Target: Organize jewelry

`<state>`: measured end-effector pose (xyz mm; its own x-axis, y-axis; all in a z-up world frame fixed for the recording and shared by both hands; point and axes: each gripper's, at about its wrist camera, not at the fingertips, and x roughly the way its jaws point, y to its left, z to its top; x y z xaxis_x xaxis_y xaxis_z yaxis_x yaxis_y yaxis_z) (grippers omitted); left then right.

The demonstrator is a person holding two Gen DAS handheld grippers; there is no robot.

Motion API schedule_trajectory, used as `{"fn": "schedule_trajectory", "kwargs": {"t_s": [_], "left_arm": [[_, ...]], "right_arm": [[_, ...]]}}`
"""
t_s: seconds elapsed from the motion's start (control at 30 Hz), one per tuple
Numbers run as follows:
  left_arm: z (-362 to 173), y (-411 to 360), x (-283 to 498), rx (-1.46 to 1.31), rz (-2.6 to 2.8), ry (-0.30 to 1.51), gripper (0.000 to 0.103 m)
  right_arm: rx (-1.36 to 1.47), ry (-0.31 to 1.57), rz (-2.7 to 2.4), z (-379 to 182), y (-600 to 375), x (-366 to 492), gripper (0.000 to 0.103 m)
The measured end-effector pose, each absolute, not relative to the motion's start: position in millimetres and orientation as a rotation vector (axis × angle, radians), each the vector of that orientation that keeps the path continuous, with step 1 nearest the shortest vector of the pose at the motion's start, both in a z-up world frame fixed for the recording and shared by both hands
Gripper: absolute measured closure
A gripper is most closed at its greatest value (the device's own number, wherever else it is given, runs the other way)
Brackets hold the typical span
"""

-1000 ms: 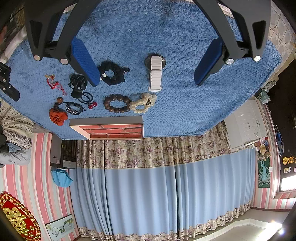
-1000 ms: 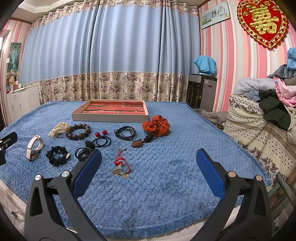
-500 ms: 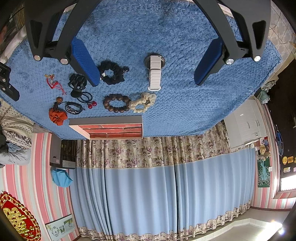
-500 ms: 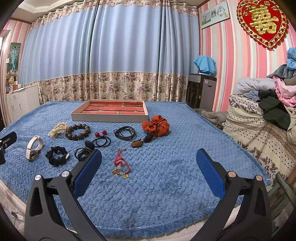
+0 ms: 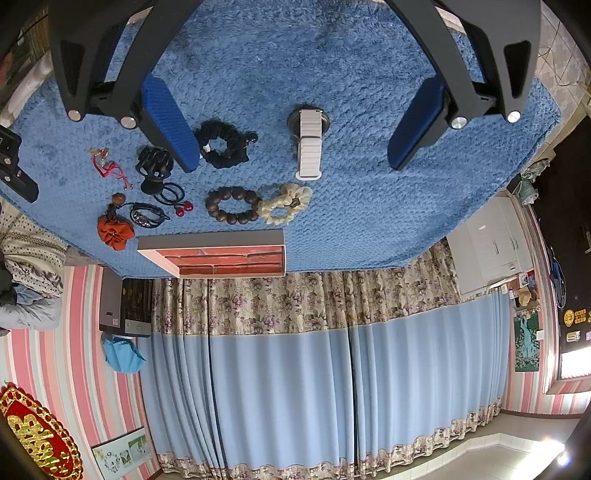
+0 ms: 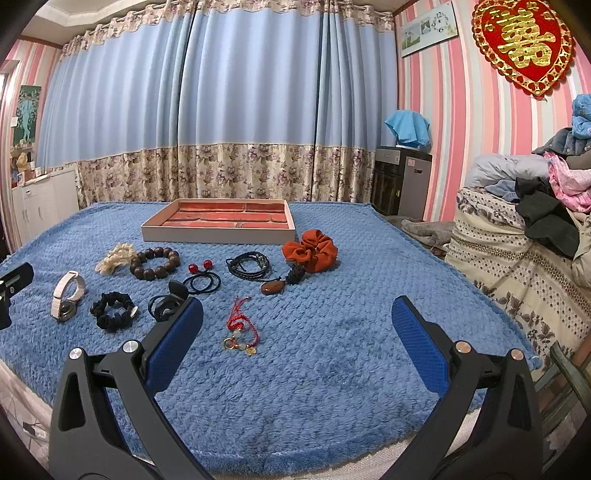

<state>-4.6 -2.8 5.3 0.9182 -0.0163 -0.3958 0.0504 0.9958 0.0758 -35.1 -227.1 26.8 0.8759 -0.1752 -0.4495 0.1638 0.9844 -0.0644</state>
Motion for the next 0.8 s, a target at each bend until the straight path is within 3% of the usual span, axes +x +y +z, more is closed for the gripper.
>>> {"fn": "schedule_trajectory", "kwargs": {"t_s": [0.8], "left_arm": [[0.8, 0.1, -0.2, 0.081, -0.069, 0.415, 0.004]], "right_arm": [[-0.038, 0.504, -0.149, 26.7, -219.5, -28.1, 0.004]]}}
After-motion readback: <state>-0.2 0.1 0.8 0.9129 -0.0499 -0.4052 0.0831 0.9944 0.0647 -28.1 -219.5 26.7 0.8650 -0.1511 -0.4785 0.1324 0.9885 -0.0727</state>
